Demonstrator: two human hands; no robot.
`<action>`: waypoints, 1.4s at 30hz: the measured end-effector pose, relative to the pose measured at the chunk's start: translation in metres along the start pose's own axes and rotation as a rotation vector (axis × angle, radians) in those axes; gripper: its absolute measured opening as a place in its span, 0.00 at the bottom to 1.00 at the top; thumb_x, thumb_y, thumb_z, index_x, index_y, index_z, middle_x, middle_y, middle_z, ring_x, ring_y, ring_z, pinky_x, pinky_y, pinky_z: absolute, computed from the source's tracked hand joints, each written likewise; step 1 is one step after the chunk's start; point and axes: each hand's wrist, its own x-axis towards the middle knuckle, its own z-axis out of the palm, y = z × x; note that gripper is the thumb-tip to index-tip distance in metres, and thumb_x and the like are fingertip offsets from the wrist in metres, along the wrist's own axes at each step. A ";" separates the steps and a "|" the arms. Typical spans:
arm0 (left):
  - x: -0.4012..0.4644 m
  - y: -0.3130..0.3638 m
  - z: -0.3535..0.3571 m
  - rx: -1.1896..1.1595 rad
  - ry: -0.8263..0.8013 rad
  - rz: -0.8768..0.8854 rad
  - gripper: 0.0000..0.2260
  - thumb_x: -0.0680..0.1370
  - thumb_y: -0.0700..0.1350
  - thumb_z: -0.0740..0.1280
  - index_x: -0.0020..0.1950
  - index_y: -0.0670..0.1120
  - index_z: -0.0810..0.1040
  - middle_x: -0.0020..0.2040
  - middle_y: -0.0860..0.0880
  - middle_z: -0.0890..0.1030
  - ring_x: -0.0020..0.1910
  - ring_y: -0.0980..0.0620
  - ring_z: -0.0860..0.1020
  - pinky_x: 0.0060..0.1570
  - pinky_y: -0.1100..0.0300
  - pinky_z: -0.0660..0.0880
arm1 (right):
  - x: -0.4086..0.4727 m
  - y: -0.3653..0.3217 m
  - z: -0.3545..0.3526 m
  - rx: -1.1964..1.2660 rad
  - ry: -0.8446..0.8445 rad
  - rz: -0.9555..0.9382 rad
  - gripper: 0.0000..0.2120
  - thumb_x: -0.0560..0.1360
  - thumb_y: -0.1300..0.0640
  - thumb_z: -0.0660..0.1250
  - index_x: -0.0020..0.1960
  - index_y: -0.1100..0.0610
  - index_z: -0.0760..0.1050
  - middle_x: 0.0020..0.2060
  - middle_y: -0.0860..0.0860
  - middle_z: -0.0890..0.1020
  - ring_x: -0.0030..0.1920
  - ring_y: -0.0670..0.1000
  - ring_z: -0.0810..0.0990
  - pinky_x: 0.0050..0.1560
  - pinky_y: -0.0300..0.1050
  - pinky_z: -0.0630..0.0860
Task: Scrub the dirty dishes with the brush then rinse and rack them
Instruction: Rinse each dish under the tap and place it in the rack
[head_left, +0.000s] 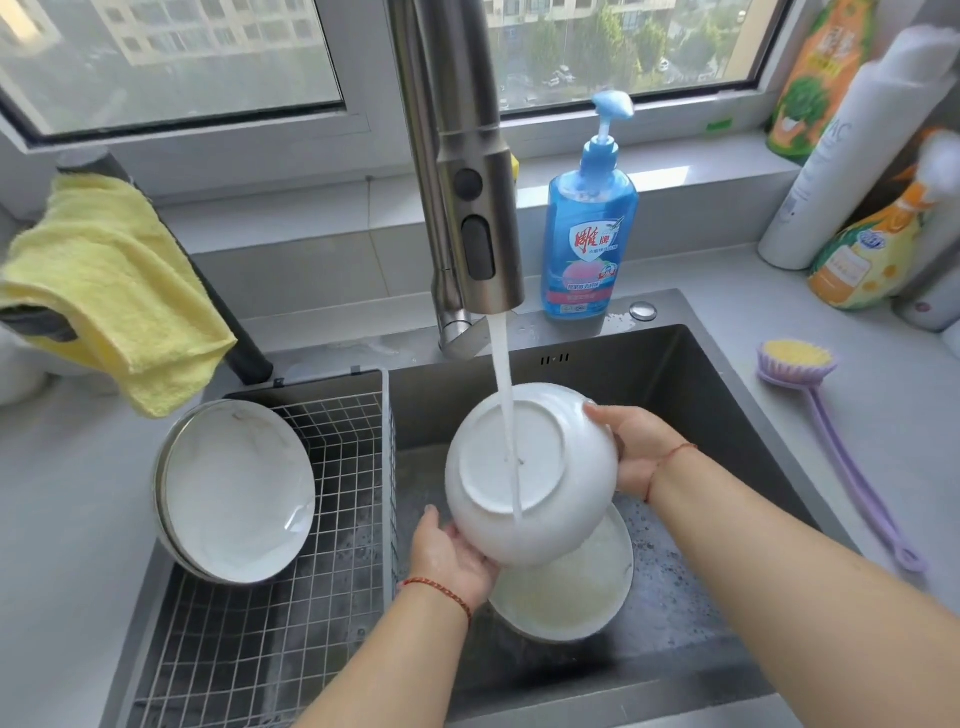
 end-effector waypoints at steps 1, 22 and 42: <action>-0.002 -0.002 0.002 -0.001 -0.011 0.005 0.23 0.83 0.60 0.53 0.63 0.45 0.75 0.59 0.40 0.81 0.59 0.38 0.79 0.42 0.46 0.77 | 0.000 0.003 -0.010 0.064 -0.005 -0.005 0.11 0.80 0.57 0.59 0.52 0.62 0.77 0.40 0.60 0.85 0.37 0.58 0.84 0.47 0.57 0.78; -0.031 -0.047 -0.019 0.283 0.083 -0.225 0.14 0.80 0.47 0.60 0.54 0.39 0.78 0.50 0.36 0.80 0.46 0.36 0.79 0.27 0.37 0.79 | -0.040 0.019 -0.035 -0.393 -0.427 -0.155 0.18 0.53 0.56 0.80 0.39 0.65 0.82 0.34 0.60 0.83 0.32 0.55 0.82 0.33 0.45 0.79; -0.024 -0.004 -0.011 0.359 0.167 0.131 0.22 0.83 0.54 0.58 0.74 0.44 0.68 0.71 0.41 0.71 0.67 0.42 0.72 0.64 0.44 0.71 | -0.031 -0.002 0.037 -0.348 0.027 -0.259 0.09 0.75 0.61 0.68 0.52 0.66 0.79 0.46 0.61 0.83 0.47 0.62 0.81 0.55 0.61 0.77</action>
